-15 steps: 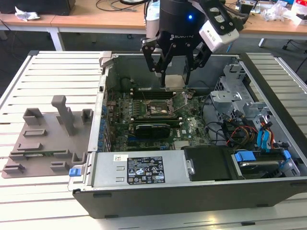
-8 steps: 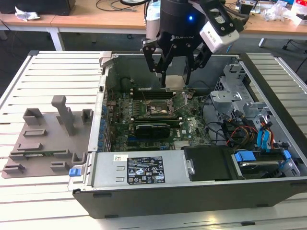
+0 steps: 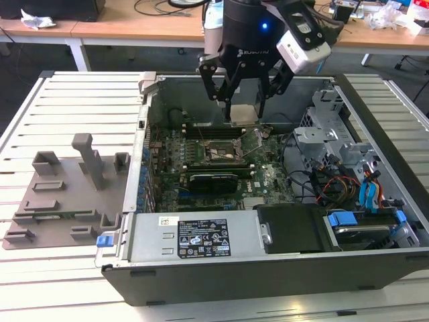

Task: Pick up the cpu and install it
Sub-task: 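Pick up the cpu and move it towards the insertion slot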

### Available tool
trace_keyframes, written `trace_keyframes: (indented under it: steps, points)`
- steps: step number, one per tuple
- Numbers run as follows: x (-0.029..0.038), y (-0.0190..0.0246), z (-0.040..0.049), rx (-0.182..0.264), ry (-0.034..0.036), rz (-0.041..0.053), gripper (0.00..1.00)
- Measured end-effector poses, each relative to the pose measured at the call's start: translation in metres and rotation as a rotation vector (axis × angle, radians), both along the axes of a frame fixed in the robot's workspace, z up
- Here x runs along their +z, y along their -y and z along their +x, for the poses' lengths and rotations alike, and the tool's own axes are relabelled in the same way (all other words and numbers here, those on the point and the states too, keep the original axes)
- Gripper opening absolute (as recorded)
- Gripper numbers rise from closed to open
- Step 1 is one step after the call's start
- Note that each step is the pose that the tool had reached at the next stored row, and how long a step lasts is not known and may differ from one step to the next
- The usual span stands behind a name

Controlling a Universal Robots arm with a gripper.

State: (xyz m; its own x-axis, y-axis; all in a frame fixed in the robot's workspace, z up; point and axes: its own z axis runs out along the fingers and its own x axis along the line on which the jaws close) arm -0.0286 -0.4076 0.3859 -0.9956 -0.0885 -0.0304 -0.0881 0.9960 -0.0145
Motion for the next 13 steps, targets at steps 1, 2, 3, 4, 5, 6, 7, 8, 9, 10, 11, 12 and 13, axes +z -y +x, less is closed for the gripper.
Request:
trace_keyframes:
  steps: [1, 2, 3, 4, 5, 6, 7, 8, 9, 10, 11, 12, 13]
  points:
    - [-0.0005, -0.0004, 0.0000, 0.000, -0.0001, -0.0001, 0.55]
    - [-0.0009, -0.0007, 0.0000, 0.000, 0.0000, -0.0002, 0.55]
    - [-0.0014, -0.0010, 0.0000, 0.000, -0.0001, -0.0002, 0.55]
    - [-0.0020, -0.0012, 0.0000, 0.000, 0.0000, -0.0003, 0.55]
    - [-0.0030, -0.0014, 0.0000, 0.000, -0.0001, -0.0004, 0.55]
    - [-0.0038, -0.0014, 0.0000, 0.000, -0.0001, -0.0004, 0.55]
    - [-0.0046, -0.0015, 0.0000, 0.000, -0.0001, -0.0004, 0.55]
    - [-0.0053, -0.0016, 0.0000, 0.000, -0.0001, -0.0003, 0.55]
    - [-0.0062, -0.0016, 0.0000, 0.000, -0.0001, -0.0003, 0.55]
    - [-0.0067, -0.0016, 0.0000, 0.000, -0.0001, -0.0003, 0.55]
    - [-0.0078, -0.0017, 0.0000, 0.000, 0.0000, -0.0002, 0.55]
    - [-0.0086, -0.0017, 0.0000, 0.000, 0.0000, -0.0002, 0.55]
    - [-0.0093, -0.0016, 0.0000, 0.000, -0.0001, -0.0002, 0.55]
